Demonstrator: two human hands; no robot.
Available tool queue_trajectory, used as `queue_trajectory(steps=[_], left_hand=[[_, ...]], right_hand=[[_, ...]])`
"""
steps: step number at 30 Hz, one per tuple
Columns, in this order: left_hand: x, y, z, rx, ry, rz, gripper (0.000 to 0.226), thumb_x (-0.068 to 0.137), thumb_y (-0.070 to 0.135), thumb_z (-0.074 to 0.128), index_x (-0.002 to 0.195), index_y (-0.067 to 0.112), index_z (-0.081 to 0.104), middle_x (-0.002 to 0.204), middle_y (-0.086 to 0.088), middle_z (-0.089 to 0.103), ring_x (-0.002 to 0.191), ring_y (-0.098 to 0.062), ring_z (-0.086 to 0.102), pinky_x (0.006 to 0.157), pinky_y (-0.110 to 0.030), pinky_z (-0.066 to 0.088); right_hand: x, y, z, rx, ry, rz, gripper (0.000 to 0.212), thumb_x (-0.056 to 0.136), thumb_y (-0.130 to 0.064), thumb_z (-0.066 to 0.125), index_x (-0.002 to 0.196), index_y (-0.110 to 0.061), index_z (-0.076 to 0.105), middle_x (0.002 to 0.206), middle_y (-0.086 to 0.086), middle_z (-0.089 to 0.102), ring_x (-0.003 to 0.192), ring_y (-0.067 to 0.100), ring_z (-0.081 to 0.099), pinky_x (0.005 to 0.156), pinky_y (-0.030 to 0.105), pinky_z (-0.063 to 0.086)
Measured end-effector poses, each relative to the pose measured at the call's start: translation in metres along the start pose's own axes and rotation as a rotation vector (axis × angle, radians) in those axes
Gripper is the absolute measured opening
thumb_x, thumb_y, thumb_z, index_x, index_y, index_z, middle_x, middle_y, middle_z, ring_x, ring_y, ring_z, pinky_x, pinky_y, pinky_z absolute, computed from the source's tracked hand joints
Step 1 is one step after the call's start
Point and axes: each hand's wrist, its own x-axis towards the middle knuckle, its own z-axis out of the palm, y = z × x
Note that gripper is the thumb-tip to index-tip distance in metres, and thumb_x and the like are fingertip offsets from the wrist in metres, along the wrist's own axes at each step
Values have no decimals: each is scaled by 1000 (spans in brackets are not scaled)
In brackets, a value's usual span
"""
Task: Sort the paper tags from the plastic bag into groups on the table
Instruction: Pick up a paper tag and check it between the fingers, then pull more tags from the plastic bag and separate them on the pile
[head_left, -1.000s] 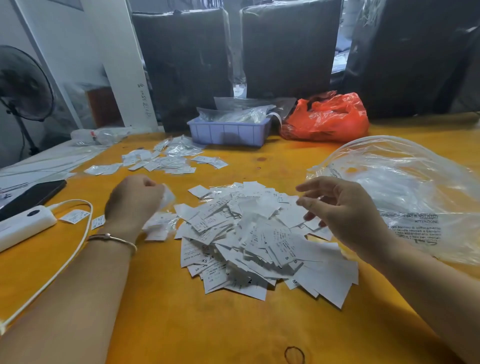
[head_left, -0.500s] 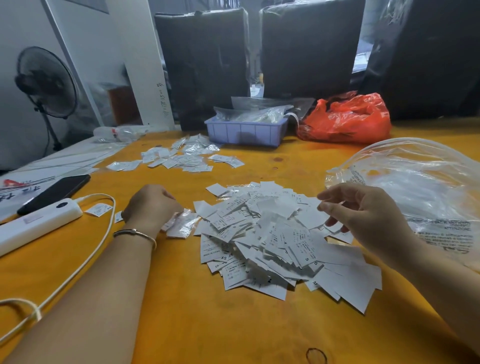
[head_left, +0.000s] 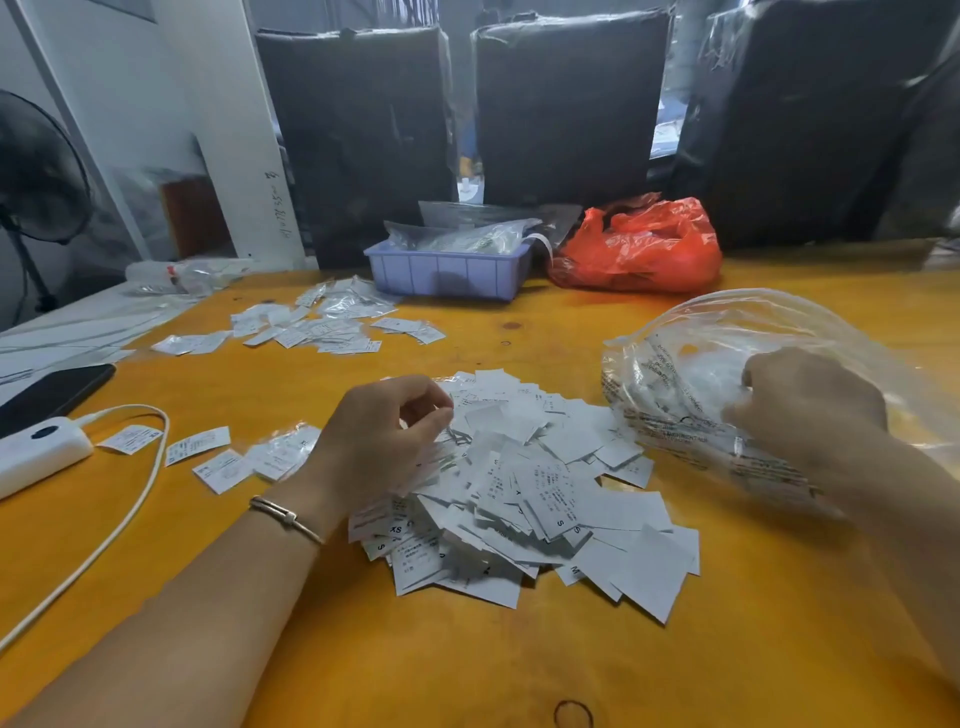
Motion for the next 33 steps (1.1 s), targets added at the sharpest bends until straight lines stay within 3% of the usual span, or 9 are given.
queue_trajectory(steps=[3,7,10,14,19,23,25,29,33], left_hand=[[0,-3,-1,-7,5,-8,6,91,18,69,89,22,73,77,11,70,74,-4,63,63,-16,49],[1,-5,-1,-6,9,-14,7,90,17,70,89,22,74,75,14,70,74,0,64,64,-13,50],[1,-3,0,-10,17,-1,7,90,15,70,89,21,74,73,15,69,73,1,64,64,-12,49],[0,-2,0,-26,21,-7,8,90,14,70,88,21,74,72,14,69,72,1,64,63,-11,49],[-1,0,-1,-41,24,-10,10,90,14,70,86,22,74,71,16,69,71,0,65,62,-11,48],[-1,5,-2,-45,30,-5,10,90,13,70,87,22,73,73,15,69,72,-1,65,63,-12,49],[-1,8,-3,-57,42,0,10,90,13,70,88,22,73,75,14,70,73,-1,65,63,-12,49],[-2,24,-2,-152,37,31,12,88,26,72,100,23,71,86,12,70,79,-1,64,62,-17,51],[-6,45,3,-328,-155,-15,56,78,55,65,128,31,58,111,16,66,100,6,62,78,-16,54]], right_hand=[[0,-1,1,-2,-6,-27,37,89,-45,64,108,-14,65,113,9,61,110,31,52,76,35,50],[-2,0,3,46,104,-63,13,90,-21,61,91,-13,71,96,10,66,96,33,57,66,31,44],[-1,1,4,104,139,-78,20,93,-18,57,82,-10,71,86,13,67,84,34,58,62,30,41],[-1,-1,4,154,192,-113,45,100,-19,47,55,-15,44,76,9,55,76,33,49,57,29,32],[-3,-4,3,238,528,-194,19,93,-16,60,87,-4,74,92,17,60,88,40,55,62,32,37],[-12,-11,-4,460,794,-390,11,85,-12,71,92,-5,76,87,14,67,68,27,56,61,25,34],[-20,-20,-6,758,710,-460,8,84,-10,72,88,-6,76,80,6,71,58,16,57,56,19,40],[-41,-47,-1,1500,-25,-378,5,84,-5,67,86,-3,71,72,9,73,55,14,63,47,18,46],[-54,-68,13,1653,-425,-286,24,72,-16,69,88,1,69,77,16,73,58,17,66,48,20,47]])
